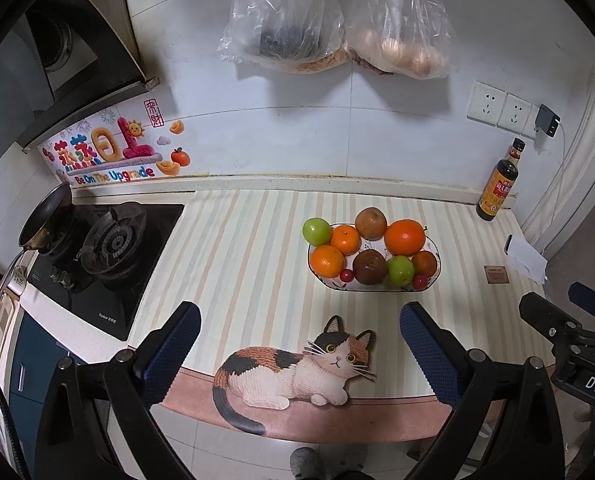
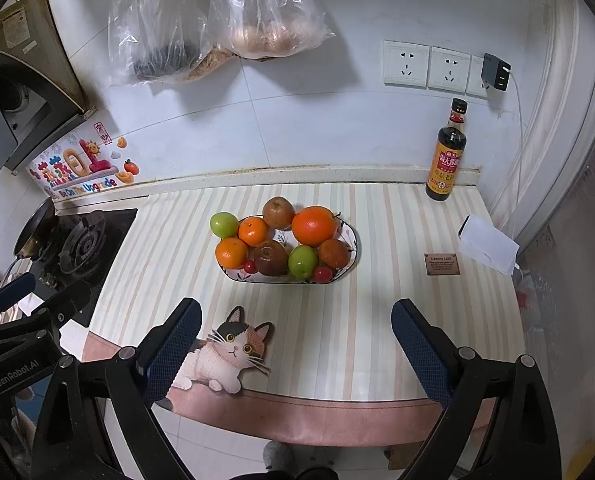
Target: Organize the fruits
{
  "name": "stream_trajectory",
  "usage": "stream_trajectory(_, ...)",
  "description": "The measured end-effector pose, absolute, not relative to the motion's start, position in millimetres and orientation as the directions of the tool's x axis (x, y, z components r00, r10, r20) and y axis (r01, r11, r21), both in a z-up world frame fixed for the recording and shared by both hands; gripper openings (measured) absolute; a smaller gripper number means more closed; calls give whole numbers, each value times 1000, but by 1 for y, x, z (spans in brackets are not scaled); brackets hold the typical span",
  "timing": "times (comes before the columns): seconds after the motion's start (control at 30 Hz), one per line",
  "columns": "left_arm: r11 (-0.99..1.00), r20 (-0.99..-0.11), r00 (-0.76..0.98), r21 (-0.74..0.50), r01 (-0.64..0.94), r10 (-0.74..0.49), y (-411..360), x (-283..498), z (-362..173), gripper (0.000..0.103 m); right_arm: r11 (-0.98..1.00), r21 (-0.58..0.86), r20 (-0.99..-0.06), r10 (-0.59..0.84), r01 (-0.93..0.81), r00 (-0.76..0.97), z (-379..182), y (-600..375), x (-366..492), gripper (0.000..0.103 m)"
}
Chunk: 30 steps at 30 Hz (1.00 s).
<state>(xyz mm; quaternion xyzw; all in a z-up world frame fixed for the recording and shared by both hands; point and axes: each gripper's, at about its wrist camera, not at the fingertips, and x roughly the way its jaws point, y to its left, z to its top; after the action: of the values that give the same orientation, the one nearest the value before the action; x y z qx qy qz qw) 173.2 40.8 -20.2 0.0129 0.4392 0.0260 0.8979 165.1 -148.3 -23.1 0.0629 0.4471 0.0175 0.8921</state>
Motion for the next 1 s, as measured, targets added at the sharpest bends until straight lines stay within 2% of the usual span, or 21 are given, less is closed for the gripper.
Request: stream_trajectory(1.0, 998, -785, 616, 48, -41, 63, 40, 171, -16, 102, 991, 131, -798, 102, 5, 594, -20, -150, 168, 98)
